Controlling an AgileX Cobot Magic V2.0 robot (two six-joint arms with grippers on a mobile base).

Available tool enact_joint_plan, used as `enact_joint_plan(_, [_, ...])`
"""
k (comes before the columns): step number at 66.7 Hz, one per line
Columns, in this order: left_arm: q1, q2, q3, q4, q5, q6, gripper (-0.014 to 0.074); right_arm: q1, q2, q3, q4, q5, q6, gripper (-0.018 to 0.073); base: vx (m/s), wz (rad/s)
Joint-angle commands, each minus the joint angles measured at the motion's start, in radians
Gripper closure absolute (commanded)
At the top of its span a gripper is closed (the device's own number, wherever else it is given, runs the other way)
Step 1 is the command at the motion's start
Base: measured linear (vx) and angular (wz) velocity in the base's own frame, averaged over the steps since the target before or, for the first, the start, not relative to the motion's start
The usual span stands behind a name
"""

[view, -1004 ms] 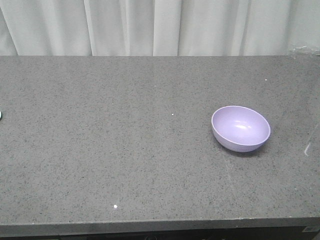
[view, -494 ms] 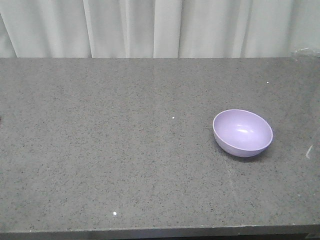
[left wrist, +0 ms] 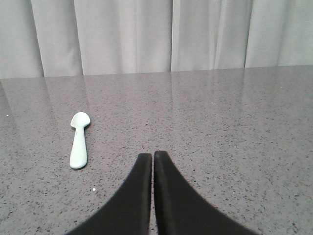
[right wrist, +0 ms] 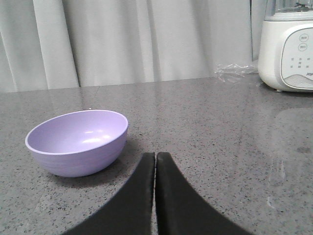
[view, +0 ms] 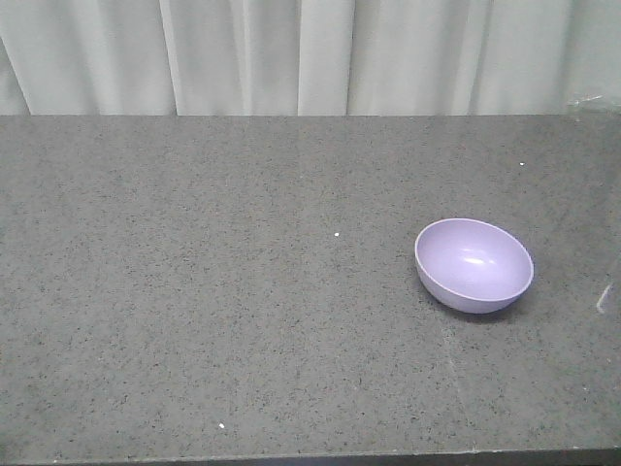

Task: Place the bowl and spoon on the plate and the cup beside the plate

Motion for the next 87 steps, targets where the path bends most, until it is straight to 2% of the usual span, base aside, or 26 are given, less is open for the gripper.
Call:
enact_joint_plan(1, [-0.001, -0.004, -0.008, -0.001, -0.074, -0.011, 0.0603, -0.007, -0.011, 0.005, 0.000, -0.070, -0.008, 0.0566, 0.02, 0.00])
enact_joint_plan(87, [-0.001, -0.004, -0.008, -0.001, -0.074, -0.011, 0.0603, -0.007, -0.011, 0.005, 0.000, -0.070, -0.008, 0.0566, 0.00, 0.00])
